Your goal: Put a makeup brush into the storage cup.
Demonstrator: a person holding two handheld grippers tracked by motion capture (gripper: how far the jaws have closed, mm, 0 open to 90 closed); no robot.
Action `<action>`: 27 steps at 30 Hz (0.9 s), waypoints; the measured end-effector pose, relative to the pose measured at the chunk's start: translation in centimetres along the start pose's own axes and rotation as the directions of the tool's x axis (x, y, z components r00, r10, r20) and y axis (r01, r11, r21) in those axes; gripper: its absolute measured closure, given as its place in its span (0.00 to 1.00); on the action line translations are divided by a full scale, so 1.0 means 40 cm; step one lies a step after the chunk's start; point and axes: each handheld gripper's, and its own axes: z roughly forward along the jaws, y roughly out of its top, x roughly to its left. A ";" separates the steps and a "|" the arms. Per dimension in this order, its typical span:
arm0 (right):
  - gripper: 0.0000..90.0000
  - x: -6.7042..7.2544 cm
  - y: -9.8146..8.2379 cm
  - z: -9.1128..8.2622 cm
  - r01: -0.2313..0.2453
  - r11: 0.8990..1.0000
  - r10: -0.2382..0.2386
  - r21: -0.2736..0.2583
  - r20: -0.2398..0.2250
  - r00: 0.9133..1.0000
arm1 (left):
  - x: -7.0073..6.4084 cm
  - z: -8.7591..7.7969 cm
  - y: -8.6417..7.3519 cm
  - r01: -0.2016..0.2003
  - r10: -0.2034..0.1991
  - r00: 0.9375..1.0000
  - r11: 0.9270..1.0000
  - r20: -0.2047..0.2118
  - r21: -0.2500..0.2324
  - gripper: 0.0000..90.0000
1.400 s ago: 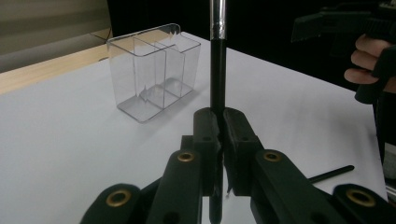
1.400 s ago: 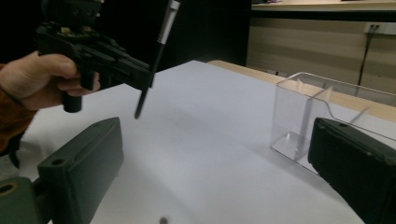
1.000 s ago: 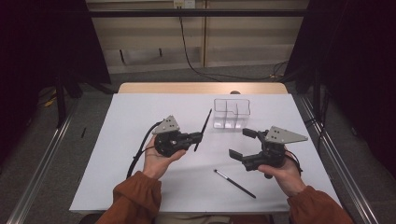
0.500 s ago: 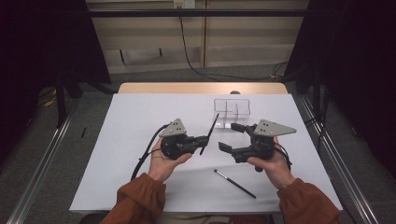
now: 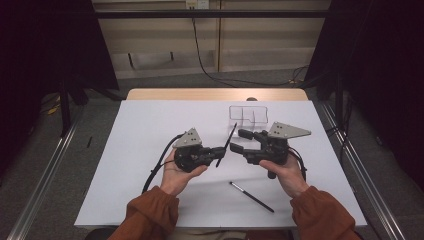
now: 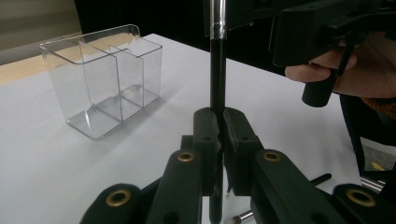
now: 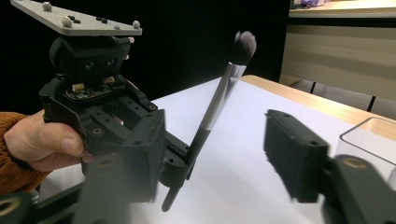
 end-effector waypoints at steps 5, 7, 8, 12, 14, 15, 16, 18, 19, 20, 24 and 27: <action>0.53 -0.006 -0.002 0.011 -0.018 1.000 0.018 0.005 -0.017 1.000 | 0.000 0.000 0.000 -0.002 0.002 1.000 1.000 0.000 0.001 0.94; 0.58 -0.009 -0.003 0.017 -0.027 1.000 0.027 0.006 -0.030 0.999 | 0.000 0.002 -0.001 0.000 0.000 1.000 1.000 0.003 -0.001 0.94; 0.60 -0.009 -0.002 0.019 -0.027 1.000 0.027 0.009 -0.032 0.999 | 0.000 0.002 -0.001 0.000 0.000 1.000 1.000 0.003 -0.001 0.94; 0.64 -0.009 0.003 0.025 -0.031 0.999 0.032 0.012 -0.046 0.998 | -0.001 0.004 -0.002 -0.007 0.007 1.000 1.000 0.004 0.006 0.94; 0.67 -0.011 0.002 0.031 -0.041 0.999 0.041 0.012 -0.052 0.998 | -0.002 0.004 -0.002 -0.007 0.007 1.000 1.000 0.006 0.009 0.94; 0.67 -0.011 0.002 0.031 -0.041 0.999 0.041 0.012 -0.052 0.998 | -0.002 0.005 -0.002 -0.008 0.008 1.000 1.000 0.005 0.009 0.94; 0.69 -0.011 0.000 0.033 -0.044 0.999 0.044 0.017 -0.051 0.998 | -0.002 0.005 -0.002 -0.007 0.006 1.000 1.000 0.004 0.010 0.94; 0.73 -0.013 -0.004 0.036 -0.044 0.999 0.046 0.026 -0.059 0.997 | -0.002 0.005 -0.003 -0.007 0.007 1.000 1.000 0.004 0.010 0.94; 0.75 -0.013 -0.005 0.037 -0.046 0.999 0.047 0.026 -0.060 0.997 | -0.002 0.005 -0.003 -0.008 0.008 1.000 1.000 0.005 0.012 0.94; 0.77 -0.014 -0.005 0.038 -0.051 0.998 0.053 0.027 -0.069 0.996 | -0.002 0.005 -0.003 -0.010 0.010 1.000 1.000 0.005 0.013 0.94; 0.86 -0.014 -0.007 0.038 -0.054 0.998 0.056 0.032 -0.077 0.995 | -0.003 0.007 -0.005 -0.012 0.012 1.000 1.000 0.012 0.015 0.94; 0.88 -0.018 -0.008 0.036 -0.063 0.998 0.065 0.032 -0.084 0.994 | -0.004 0.008 -0.006 -0.017 0.017 1.000 1.000 0.011 0.016 0.94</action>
